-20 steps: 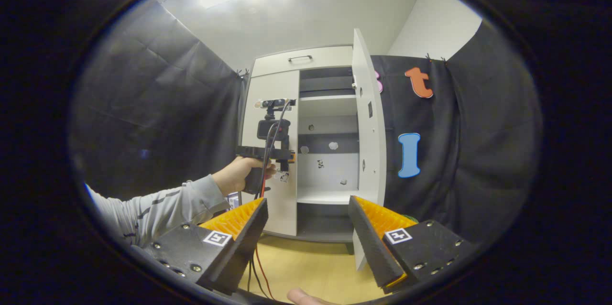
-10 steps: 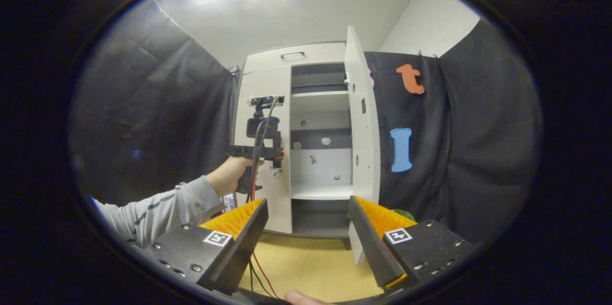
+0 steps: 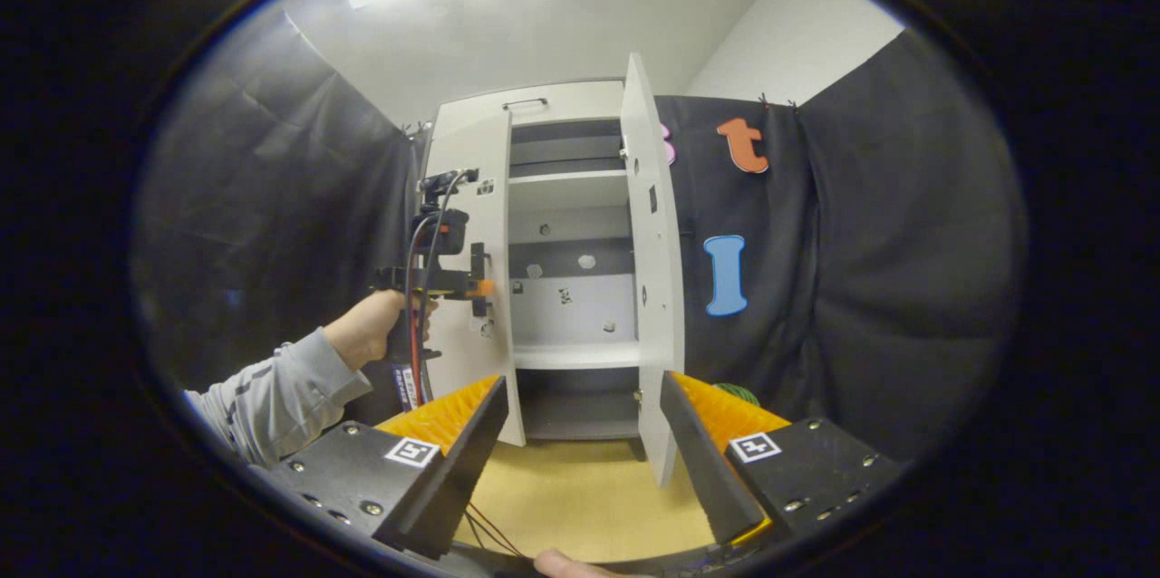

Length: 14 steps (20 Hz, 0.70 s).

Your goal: Open the right door of the double-door shoe cabinet with the right hand, and open the left door with the left hand.

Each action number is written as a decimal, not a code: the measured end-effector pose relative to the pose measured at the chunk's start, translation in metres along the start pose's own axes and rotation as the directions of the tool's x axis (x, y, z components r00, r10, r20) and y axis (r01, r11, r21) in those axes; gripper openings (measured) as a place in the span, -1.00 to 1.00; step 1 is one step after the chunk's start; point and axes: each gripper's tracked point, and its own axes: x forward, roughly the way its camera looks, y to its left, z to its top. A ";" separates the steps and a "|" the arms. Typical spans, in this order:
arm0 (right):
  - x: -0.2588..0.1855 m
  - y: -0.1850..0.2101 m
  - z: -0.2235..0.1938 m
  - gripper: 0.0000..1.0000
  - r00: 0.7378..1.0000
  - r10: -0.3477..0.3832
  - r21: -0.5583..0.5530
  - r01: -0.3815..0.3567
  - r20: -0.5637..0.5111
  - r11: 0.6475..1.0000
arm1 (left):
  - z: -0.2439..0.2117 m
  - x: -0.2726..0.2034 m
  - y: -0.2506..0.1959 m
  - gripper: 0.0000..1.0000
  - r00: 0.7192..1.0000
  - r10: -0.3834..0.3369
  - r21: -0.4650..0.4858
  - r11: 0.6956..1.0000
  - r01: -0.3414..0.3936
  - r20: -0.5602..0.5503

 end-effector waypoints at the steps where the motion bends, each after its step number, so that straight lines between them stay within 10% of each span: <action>1: -0.002 0.000 -0.001 1.00 1.000 -0.005 0.002 0.005 0.001 1.000 | -0.001 -0.006 0.001 -0.53 1.000 -0.008 -0.002 1.000 0.008 -0.003; 14: -0.025 0.025 -0.012 1.00 1.000 -0.019 0.020 0.019 -0.001 1.000 | -0.007 -0.075 0.029 -0.55 0.999 -0.038 -0.009 0.999 0.038 0.018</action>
